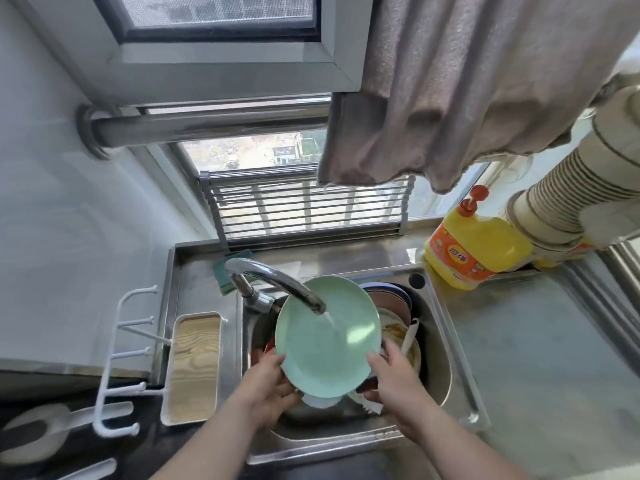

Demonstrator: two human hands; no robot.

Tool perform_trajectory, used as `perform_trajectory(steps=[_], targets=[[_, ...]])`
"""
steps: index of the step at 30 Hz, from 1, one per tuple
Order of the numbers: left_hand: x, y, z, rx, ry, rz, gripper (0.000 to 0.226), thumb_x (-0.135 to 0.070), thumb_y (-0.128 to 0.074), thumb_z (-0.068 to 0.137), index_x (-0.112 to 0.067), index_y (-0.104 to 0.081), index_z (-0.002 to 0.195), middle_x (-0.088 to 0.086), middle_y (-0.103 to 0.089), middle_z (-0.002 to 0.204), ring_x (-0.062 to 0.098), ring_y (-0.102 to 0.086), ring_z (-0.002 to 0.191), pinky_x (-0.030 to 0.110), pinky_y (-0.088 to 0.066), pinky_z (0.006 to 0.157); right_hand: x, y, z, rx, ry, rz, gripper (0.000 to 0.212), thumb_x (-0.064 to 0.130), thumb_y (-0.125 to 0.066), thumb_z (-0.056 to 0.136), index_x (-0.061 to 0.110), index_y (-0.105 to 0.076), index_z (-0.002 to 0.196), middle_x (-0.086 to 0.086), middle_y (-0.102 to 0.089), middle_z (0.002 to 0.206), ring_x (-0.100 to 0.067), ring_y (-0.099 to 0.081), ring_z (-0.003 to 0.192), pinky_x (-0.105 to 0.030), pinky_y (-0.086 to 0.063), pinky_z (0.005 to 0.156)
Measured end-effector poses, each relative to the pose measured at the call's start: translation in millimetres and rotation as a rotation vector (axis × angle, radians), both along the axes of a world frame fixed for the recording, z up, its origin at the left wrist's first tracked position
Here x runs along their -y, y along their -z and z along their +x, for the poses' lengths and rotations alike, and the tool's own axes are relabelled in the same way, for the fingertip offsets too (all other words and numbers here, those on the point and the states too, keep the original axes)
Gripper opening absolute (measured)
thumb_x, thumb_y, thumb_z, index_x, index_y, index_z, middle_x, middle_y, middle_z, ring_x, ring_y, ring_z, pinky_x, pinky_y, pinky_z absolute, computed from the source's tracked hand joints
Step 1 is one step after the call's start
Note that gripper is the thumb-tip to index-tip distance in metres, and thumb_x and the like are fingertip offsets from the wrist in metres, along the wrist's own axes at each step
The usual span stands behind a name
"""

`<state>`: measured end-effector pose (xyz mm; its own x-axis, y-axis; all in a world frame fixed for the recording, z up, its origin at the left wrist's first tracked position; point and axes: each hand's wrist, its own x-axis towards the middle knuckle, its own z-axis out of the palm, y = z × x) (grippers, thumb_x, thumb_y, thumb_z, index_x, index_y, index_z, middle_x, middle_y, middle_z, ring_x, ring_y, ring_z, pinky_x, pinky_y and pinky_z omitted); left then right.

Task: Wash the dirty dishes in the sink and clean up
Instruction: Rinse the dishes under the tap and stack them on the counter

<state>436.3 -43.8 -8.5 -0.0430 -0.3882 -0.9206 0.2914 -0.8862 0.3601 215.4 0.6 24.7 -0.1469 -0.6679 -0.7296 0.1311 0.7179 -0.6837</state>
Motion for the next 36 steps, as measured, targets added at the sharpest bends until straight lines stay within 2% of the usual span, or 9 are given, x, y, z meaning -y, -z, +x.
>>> perform_trajectory(steps=[4, 9, 15, 17, 19, 21, 24, 28, 36], targets=[[-14.0, -1.0, -37.6, -0.095, 0.019, 0.069, 0.021, -0.020, -0.055, 0.108, -0.010, -0.062, 0.126, 0.021, -0.072, 0.120, 0.042, -0.073, 0.105, 0.051, -0.064, 0.074, -8.0, -3.8, -37.7, -0.058, 0.007, 0.016, 0.029, 0.022, -0.049, 0.105, 0.027, -0.053, 0.133, -0.014, -0.068, 0.115, -0.031, -0.067, 0.069, -0.039, -0.055, 0.061], [-19.4, -0.7, -46.2, 0.054, 0.149, -0.072, 0.035, -0.008, -0.043, 0.108, -0.031, -0.062, 0.128, 0.017, -0.069, 0.126, 0.040, -0.071, 0.104, 0.048, -0.061, 0.075, -14.8, -3.9, -55.6, 0.061, 0.085, 0.088, 0.043, 0.014, -0.037, 0.104, 0.040, -0.057, 0.133, -0.016, -0.066, 0.121, -0.039, -0.064, 0.089, -0.040, -0.056, 0.062], [-27.6, -17.0, -3.7, 0.173, 0.618, -0.367, 0.042, -0.072, -0.051, 0.096, -0.041, -0.079, 0.101, -0.024, -0.049, 0.143, 0.003, -0.048, 0.134, 0.033, -0.044, 0.108, -5.8, 13.8, -67.6, 0.318, 0.216, 0.432, 0.039, 0.039, -0.050, 0.097, 0.006, -0.064, 0.112, -0.018, -0.065, 0.078, -0.020, -0.055, 0.050, -0.024, -0.043, 0.038], [-27.5, -24.7, 4.2, 0.189, 0.657, -0.464, 0.016, -0.050, -0.073, 0.092, -0.041, -0.081, 0.103, -0.030, -0.050, 0.137, -0.012, -0.046, 0.129, 0.019, -0.038, 0.108, 3.8, 17.5, -67.0, 0.361, 0.228, 0.472, 0.039, 0.044, -0.054, 0.095, 0.009, -0.063, 0.111, -0.015, -0.064, 0.074, -0.019, -0.055, 0.047, -0.021, -0.042, 0.035], [-27.7, -19.0, 5.8, 0.147, 0.648, -0.501, 0.022, -0.016, -0.072, 0.098, -0.035, -0.080, 0.089, -0.019, -0.070, 0.105, -0.003, -0.063, 0.097, 0.014, -0.045, 0.087, 9.4, 22.5, -61.8, 0.384, 0.256, 0.475, 0.046, 0.052, -0.056, 0.097, 0.012, -0.062, 0.118, -0.015, -0.065, 0.074, -0.019, -0.058, 0.050, -0.021, -0.044, 0.035], [-27.8, -20.2, -1.2, 0.152, 0.604, -0.494, 0.015, -0.016, -0.069, 0.098, -0.026, -0.077, 0.090, 0.002, -0.072, 0.090, 0.013, -0.063, 0.088, 0.024, -0.049, 0.082, 11.7, 27.1, -53.9, 0.412, 0.323, 0.459, 0.045, 0.059, -0.054, 0.100, 0.018, -0.059, 0.118, -0.019, -0.068, 0.082, -0.023, -0.060, 0.054, -0.023, -0.047, 0.039], [-29.5, -12.5, -19.1, 0.153, 0.455, -0.444, 0.013, -0.016, -0.062, 0.105, -0.013, -0.075, 0.104, 0.026, -0.072, 0.108, 0.025, -0.066, 0.094, 0.043, -0.053, 0.090, 5.3, 27.3, -42.6, 0.374, 0.313, 0.433, 0.036, 0.054, -0.049, 0.105, 0.019, -0.053, 0.101, -0.021, -0.067, 0.102, -0.026, -0.060, 0.064, -0.025, -0.046, 0.043], [-25.2, -18.1, -51.5, 0.071, 0.175, -0.233, 0.018, -0.023, -0.056, 0.108, -0.012, -0.068, 0.101, 0.013, -0.076, 0.103, 0.026, -0.070, 0.090, 0.039, -0.059, 0.068, -14.8, 38.6, -37.2, 0.283, 0.259, 0.477, 0.048, 0.046, -0.049, 0.107, 0.000, -0.060, 0.113, -0.018, -0.064, 0.099, -0.026, -0.060, 0.062, -0.024, -0.045, 0.040], [-6.1, -38.5, -70.4, -0.208, -0.270, -0.080, 0.023, -0.017, -0.058, 0.106, -0.010, -0.063, 0.128, 0.023, -0.073, 0.120, 0.040, -0.075, 0.102, 0.051, -0.064, 0.072, -35.6, 42.5, -52.2, 0.236, 0.280, 0.458, 0.049, 0.044, -0.055, 0.105, 0.003, -0.057, 0.132, -0.018, -0.066, 0.093, -0.026, -0.063, 0.052, -0.025, -0.045, 0.041]])
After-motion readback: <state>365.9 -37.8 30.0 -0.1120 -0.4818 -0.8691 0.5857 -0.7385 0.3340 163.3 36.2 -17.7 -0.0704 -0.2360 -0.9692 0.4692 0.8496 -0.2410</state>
